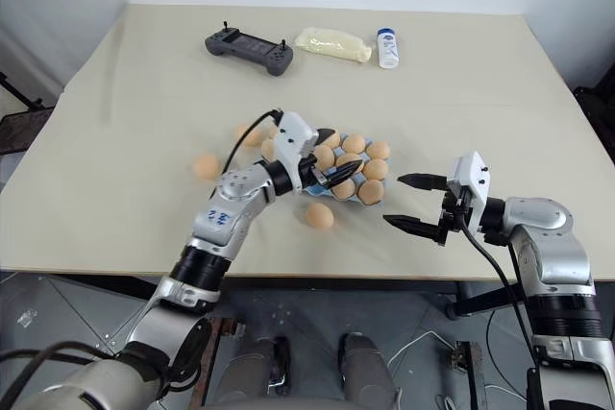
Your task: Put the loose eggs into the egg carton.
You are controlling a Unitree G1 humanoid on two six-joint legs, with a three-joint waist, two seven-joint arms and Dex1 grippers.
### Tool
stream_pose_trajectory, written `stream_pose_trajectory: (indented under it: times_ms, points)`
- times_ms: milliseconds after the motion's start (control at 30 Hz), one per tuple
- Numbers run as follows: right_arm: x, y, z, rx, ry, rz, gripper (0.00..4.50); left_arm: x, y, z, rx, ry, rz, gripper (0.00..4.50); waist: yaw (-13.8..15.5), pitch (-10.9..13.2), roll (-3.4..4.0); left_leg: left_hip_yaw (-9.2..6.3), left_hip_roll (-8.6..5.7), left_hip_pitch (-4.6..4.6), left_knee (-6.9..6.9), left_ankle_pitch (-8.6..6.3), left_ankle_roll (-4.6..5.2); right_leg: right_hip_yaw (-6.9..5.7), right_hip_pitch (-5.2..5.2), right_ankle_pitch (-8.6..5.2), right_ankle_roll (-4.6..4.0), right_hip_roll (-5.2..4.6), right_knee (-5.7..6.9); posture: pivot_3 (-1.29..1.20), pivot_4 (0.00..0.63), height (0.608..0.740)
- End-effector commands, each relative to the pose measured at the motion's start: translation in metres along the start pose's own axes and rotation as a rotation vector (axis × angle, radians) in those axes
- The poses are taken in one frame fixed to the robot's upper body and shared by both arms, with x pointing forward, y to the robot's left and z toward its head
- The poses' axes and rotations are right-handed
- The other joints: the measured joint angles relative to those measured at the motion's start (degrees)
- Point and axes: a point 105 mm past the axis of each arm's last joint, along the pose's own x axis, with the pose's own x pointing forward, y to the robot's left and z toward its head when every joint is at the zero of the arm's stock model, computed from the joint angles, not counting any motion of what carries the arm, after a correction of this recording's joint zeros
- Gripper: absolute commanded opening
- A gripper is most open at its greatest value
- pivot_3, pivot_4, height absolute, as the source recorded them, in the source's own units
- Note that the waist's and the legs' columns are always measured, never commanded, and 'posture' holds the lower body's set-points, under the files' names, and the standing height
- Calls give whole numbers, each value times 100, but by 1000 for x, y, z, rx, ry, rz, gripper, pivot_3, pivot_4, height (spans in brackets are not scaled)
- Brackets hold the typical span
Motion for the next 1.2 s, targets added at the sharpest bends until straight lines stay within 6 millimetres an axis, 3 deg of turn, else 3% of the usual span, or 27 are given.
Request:
stream_pose_trajectory:
  times_ms: [33,367,500,633,733,900,1200]
  points:
    - [-3,-3,17,-45,-60,23,4500,-27,-1,20,9,-60,23,4492,-5,0,0,-1,1,0,0,0,1,-1,0,0,0,1,0,0,150,740]
    - [9,-7,17,-30,-55,82,4500,-120,-1,9,1,-30,189,4492,1,0,1,-1,0,3,2,-5,-2,3,5,0,-2,-8,-4,0,150,740]
    - [13,-8,17,-28,-47,107,4500,-153,-13,1,-1,-22,180,4492,-10,0,1,-2,2,3,-15,-8,-6,2,0,-6,-11,-8,-13,0,150,740]
    - [18,-11,18,-31,-42,132,4500,-187,-34,-23,-57,102,95,4492,-19,0,4,-2,4,5,-37,-9,-9,0,-5,-12,-22,-8,-28,0,150,740]
    - [20,-13,20,-35,-42,145,4500,-202,-38,-31,-64,156,76,4492,-14,-1,6,-2,4,5,-55,-9,-10,0,-5,-14,-27,-10,-50,0,150,740]
    - [21,-15,21,-38,-39,155,4500,-198,-39,-27,-39,145,49,4492,-6,-2,9,-3,0,0,-80,-12,-9,-6,-3,-19,-37,-22,-82,0,150,740]
    - [17,-16,21,-44,-29,146,4500,-135,-40,-16,21,52,38,4492,-11,-2,11,3,0,-3,-88,-15,-8,-11,-3,-10,-20,-15,-88,0,150,740]
